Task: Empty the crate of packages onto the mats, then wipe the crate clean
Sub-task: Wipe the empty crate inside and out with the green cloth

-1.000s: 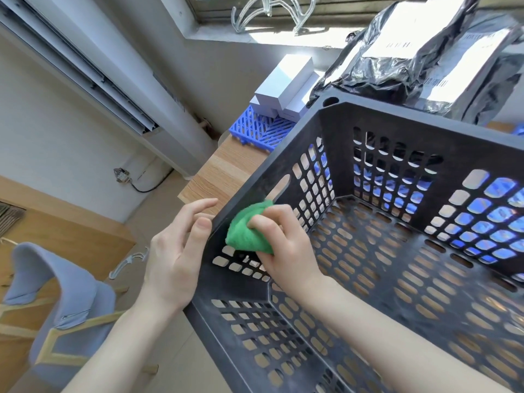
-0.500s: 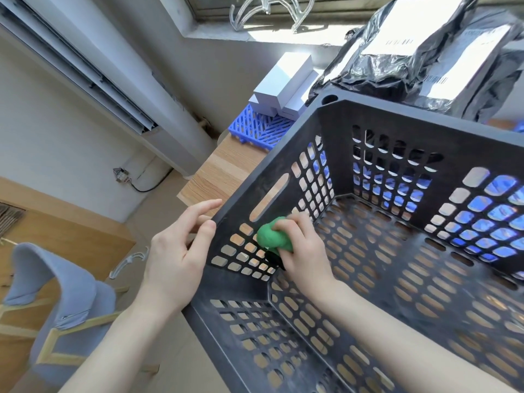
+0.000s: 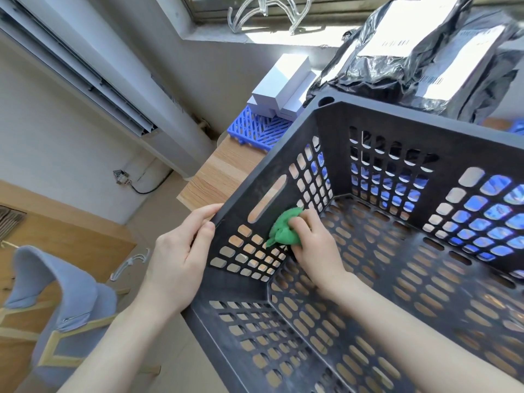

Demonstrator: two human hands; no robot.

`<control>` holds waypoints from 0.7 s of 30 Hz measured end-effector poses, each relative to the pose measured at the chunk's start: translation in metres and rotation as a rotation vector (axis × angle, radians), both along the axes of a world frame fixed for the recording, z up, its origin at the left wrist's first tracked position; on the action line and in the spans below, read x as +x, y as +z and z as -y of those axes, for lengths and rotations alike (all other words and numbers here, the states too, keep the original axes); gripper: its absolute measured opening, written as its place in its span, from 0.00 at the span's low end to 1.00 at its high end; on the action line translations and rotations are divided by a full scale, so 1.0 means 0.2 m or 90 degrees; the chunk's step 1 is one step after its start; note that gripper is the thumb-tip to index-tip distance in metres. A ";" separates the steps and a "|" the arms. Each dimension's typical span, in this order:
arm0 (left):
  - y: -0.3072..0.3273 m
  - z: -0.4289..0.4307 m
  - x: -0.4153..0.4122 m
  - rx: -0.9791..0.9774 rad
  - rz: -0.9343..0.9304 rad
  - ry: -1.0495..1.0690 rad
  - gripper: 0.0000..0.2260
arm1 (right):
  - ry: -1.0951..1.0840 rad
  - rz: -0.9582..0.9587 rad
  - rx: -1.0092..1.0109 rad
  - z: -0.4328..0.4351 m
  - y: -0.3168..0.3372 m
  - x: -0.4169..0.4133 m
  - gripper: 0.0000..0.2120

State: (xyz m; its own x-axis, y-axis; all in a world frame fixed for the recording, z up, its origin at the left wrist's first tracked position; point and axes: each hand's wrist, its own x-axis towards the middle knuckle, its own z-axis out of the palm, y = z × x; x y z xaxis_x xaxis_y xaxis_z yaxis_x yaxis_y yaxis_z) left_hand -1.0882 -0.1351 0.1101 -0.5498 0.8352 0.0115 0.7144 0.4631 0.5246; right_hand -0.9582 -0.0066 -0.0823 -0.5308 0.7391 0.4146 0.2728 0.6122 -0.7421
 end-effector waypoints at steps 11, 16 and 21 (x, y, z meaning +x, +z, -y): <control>0.01 -0.01 0.01 -0.038 -0.009 -0.027 0.18 | -0.046 -0.154 -0.070 -0.07 0.18 0.03 0.16; 0.03 -0.02 0.03 -0.109 -0.037 -0.070 0.22 | -0.123 -0.322 0.008 -0.19 0.56 -0.05 0.15; 0.06 -0.04 0.06 -0.146 -0.089 -0.148 0.29 | -0.159 -0.202 0.050 -0.25 0.40 -0.06 0.16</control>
State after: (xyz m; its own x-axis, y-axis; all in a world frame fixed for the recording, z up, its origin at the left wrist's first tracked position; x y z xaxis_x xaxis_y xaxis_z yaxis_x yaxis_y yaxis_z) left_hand -1.0770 -0.1276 0.1231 -0.3510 0.9274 -0.1295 0.8724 0.3741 0.3146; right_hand -0.9698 0.0438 -0.0018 -0.1759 0.7890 0.5887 0.1857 0.6138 -0.7673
